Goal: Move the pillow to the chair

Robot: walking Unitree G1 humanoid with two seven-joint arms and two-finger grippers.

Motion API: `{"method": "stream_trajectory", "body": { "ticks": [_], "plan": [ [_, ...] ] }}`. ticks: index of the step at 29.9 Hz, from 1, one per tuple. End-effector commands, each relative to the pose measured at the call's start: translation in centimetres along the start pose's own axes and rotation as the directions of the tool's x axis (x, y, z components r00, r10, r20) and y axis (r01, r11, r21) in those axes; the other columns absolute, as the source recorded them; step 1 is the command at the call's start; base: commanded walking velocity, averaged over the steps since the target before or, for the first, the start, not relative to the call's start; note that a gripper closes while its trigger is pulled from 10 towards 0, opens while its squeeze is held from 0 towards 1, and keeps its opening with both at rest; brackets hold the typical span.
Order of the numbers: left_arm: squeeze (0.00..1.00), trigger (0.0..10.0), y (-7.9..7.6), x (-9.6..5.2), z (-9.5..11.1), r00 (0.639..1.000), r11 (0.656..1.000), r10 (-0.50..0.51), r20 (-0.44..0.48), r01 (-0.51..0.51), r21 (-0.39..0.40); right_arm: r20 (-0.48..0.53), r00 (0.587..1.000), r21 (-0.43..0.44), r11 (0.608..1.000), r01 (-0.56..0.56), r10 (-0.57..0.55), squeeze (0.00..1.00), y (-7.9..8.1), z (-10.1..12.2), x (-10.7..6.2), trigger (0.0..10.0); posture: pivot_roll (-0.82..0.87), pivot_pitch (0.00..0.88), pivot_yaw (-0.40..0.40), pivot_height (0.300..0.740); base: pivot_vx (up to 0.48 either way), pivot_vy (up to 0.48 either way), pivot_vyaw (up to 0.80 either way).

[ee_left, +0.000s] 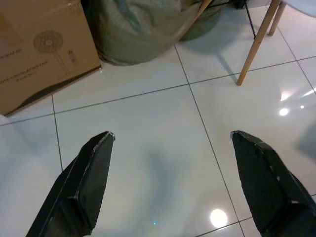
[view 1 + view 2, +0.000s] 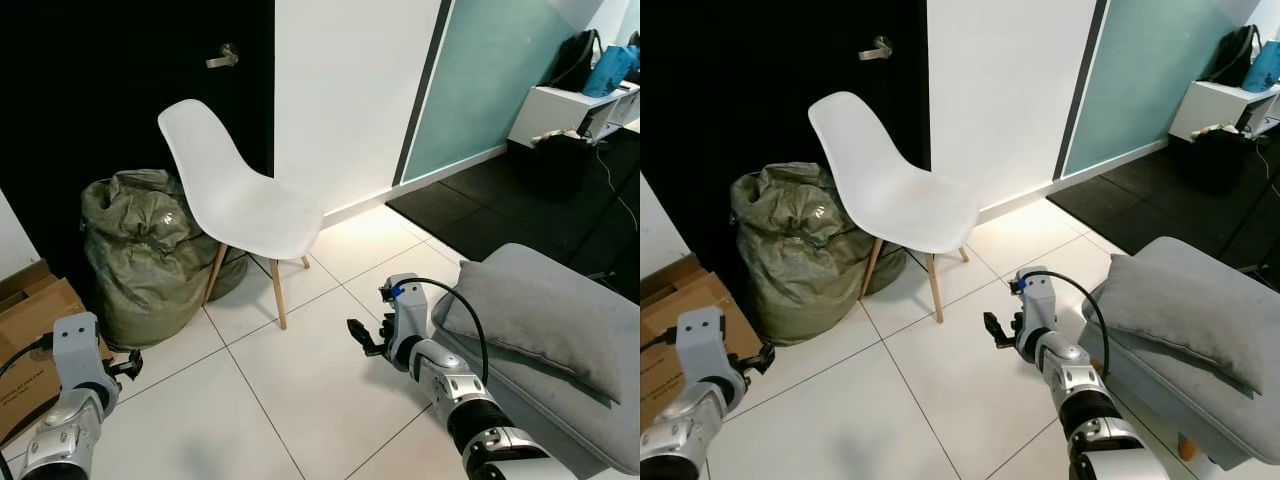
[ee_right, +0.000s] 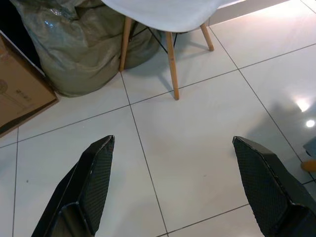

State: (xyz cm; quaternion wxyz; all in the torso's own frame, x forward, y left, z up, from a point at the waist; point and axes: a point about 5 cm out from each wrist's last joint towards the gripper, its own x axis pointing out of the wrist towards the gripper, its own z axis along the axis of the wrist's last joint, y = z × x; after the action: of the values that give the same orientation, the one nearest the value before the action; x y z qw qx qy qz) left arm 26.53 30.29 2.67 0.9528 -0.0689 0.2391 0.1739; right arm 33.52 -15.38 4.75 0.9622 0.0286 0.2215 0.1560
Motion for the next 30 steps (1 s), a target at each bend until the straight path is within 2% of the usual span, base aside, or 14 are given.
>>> {"method": "stream_trajectory", "body": {
  "ticks": [1, 10, 12, 16, 21, 26, 27, 30],
  "plan": [
    [0.0, 10.0, 0.5, 0.0, -0.2, 1.0, 1.0, 0.006, -0.012, -0.006, 0.01, -0.01, 1.0, -0.006, 1.0, 0.002, -0.002, 0.0, -0.2, -0.2, -0.2, 10.0, -0.14, 0.0, -0.069, 0.74, 0.0, 0.0, 0.0],
    [0.0, 10.0, 1.0, 0.2, -0.9, 0.998, 1.0, 0.014, -0.064, -0.013, 0.004, -0.009, 1.0, -0.005, 1.0, 0.006, -0.006, 0.0, -0.3, -0.2, -0.2, 10.0, -0.15, 0.0, -0.066, 0.74, 0.0, 0.0, 0.0],
    [0.0, 10.0, 1.2, 0.2, -1.1, 0.997, 0.999, 0.016, -0.079, -0.013, 0.04, -0.007, 1.0, -0.002, 1.0, 0.008, -0.008, 0.0, -0.3, -0.2, -0.3, 10.0, -0.15, 0.0, -0.066, 0.74, 0.0, 0.0, 0.0],
    [0.0, 10.0, 0.3, 0.4, -0.3, 0.999, 1.0, -0.012, -0.029, 0.012, 0.011, -0.006, 1.0, 0.002, 1.0, 0.012, -0.012, 0.0, -0.4, -0.2, -0.3, 10.0, -0.14, 0.004, -0.071, 0.74, 0.0, 0.0, 0.0],
    [0.0, 10.0, -0.1, 0.4, -1.3, 0.999, 1.0, -0.016, -0.052, 0.017, 0.013, -0.006, 1.0, 0.001, 1.0, 0.01, -0.01, 0.0, -0.4, -0.1, -0.3, 10.0, -0.15, 0.005, -0.071, 0.74, 0.0, 0.0, 0.0],
    [0.0, 10.0, 0.0, 0.3, -1.7, 0.997, 0.999, -0.005, -0.071, 0.008, 0.042, -0.006, 1.0, 0.0, 1.0, 0.01, -0.01, 0.0, -0.4, -0.1, -0.3, 10.0, -0.15, 0.004, -0.071, 0.74, 0.0, 0.0, 0.0],
    [0.0, 10.0, 0.3, 0.4, -1.0, 0.999, 0.999, 0.001, -0.045, 0.001, 0.047, -0.005, 1.0, 0.001, 1.0, 0.011, -0.011, 0.0, -0.4, -0.1, -0.3, 10.0, -0.14, 0.005, -0.072, 0.74, 0.0, 0.0, 0.0],
    [0.0, 10.0, 0.8, 0.5, -0.7, 0.999, 0.999, 0.016, -0.036, -0.015, 0.036, -0.005, 1.0, 0.004, 1.0, 0.011, -0.011, 0.0, -0.4, -0.1, -0.3, 10.0, -0.14, 0.005, -0.071, 0.74, 0.0, 0.0, 0.0]
  ]
}}
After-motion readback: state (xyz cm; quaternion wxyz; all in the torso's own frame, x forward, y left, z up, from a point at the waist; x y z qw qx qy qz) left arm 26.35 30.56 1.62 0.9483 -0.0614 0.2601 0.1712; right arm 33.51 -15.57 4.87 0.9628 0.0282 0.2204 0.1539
